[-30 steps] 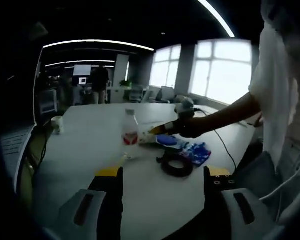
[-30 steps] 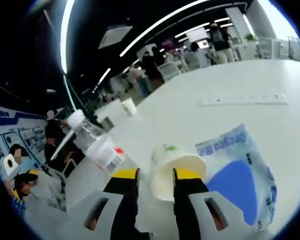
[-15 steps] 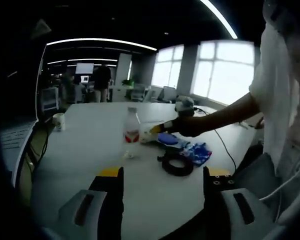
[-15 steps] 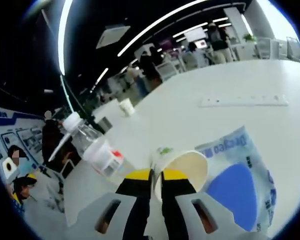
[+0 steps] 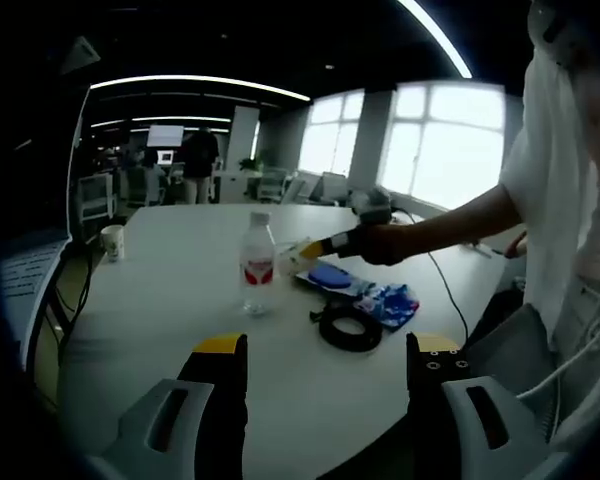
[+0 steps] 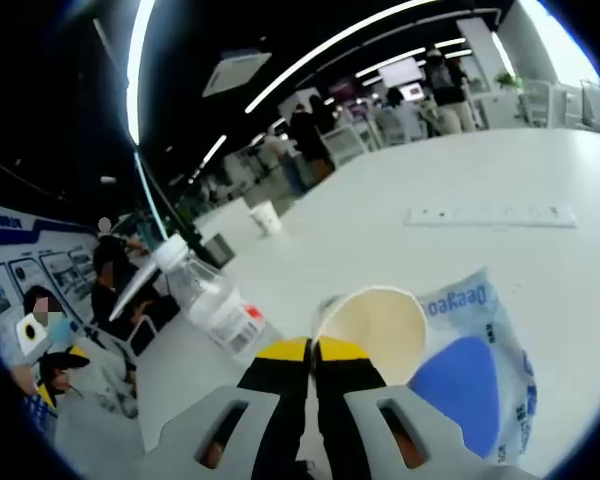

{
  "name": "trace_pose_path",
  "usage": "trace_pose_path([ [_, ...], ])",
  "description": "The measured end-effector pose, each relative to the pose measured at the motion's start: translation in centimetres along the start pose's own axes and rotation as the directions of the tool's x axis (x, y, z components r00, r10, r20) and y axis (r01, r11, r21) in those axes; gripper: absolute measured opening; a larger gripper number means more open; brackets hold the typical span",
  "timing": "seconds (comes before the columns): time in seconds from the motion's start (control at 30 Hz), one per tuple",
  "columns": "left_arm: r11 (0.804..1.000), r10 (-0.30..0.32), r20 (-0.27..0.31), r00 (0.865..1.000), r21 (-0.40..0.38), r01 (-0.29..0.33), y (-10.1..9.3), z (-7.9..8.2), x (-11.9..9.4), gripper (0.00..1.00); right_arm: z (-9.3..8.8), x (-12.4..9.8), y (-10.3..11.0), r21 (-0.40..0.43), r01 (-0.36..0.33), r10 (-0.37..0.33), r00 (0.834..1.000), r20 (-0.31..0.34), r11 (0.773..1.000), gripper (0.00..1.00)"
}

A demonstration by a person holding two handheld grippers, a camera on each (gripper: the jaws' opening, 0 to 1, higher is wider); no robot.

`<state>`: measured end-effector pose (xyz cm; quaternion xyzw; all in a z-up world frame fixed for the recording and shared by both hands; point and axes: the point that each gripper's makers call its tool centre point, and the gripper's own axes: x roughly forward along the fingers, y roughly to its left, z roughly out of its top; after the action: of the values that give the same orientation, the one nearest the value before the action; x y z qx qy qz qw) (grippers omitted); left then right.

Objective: Arrange the tabletop items into an orderly group along one side of the table until the central work area is clear of visible clutter.

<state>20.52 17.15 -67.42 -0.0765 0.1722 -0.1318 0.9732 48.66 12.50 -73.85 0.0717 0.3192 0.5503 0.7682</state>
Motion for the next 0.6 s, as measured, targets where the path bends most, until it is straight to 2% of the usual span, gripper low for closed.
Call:
trace_pose_path([
  [0.13, 1.0, -0.013, 0.004, 1.0, 0.004, 0.012, -0.1, 0.1, 0.4, 0.61, 0.3, -0.3, 0.4, -0.034, -0.009, 0.009, 1.0, -0.02, 0.999, 0.0],
  [0.23, 1.0, -0.024, 0.0, 1.0, 0.007, 0.024, -0.3, 0.0, 0.6, 0.61, 0.1, -0.6, 0.9, -0.091, -0.026, 0.02, 0.998, -0.066, 0.996, 0.0],
  [0.33, 1.0, -0.03, -0.001, 1.0, 0.009, 0.03, -0.4, 0.0, 0.6, 0.61, -0.2, -0.8, 1.7, -0.18, -0.056, 0.035, 0.992, -0.118, 0.982, 0.0],
  [0.6, 1.0, -0.028, 0.005, 1.0, 0.004, 0.028, -0.2, 0.0, 0.6, 0.61, -0.8, -0.5, 3.3, -0.267, -0.128, 0.074, 0.977, -0.202, 0.955, 0.0],
])
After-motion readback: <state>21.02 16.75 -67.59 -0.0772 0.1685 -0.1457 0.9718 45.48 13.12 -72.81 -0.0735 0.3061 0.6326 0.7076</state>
